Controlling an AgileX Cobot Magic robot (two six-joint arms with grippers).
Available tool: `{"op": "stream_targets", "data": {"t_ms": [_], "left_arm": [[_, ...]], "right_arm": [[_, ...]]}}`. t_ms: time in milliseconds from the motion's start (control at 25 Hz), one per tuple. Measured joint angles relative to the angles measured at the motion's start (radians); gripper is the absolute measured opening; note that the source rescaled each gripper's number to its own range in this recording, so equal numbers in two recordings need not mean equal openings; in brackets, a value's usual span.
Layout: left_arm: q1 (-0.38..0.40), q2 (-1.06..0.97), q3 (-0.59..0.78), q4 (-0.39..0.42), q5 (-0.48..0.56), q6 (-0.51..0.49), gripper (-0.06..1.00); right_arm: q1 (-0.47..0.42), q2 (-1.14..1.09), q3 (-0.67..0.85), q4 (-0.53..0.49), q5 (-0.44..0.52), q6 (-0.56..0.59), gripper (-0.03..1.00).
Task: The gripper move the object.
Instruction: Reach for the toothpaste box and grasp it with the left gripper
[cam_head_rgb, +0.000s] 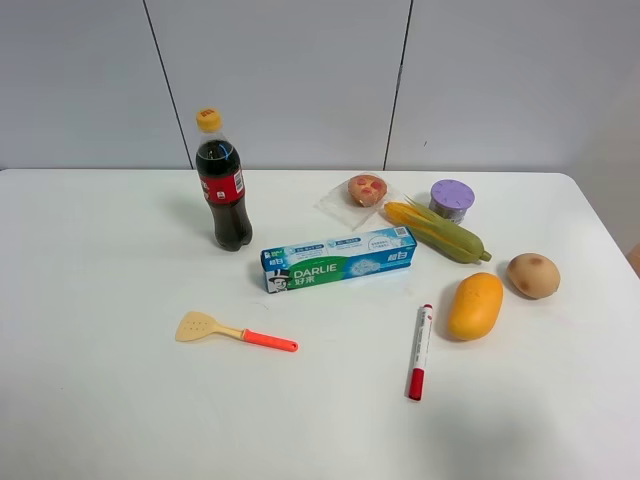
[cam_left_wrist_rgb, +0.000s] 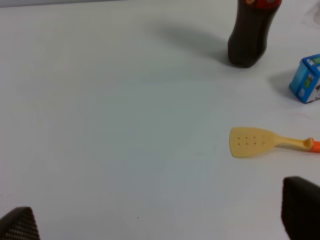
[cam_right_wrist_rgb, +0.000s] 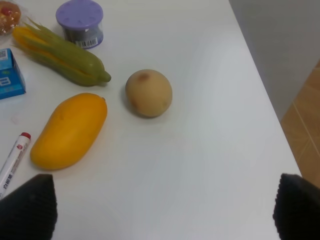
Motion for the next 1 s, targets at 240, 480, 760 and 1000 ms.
{"op": "stream_targets", "data": {"t_ms": [240,480,760,1000], "left_arm": [[0.000,0.000,0.000,0.000,0.000,0.000,0.97],[0.000,0.000,0.000,0.000,0.000,0.000,0.97],[0.000,0.000,0.000,0.000,0.000,0.000,0.97],[0.000,0.000,0.000,0.000,0.000,0.000,0.97]], "right_arm": [[0.000,0.000,0.000,0.000,0.000,0.000,1.00],[0.000,0.000,0.000,0.000,0.000,0.000,1.00],[0.000,0.000,0.000,0.000,0.000,0.000,1.00],[0.000,0.000,0.000,0.000,0.000,0.000,1.00]]}}
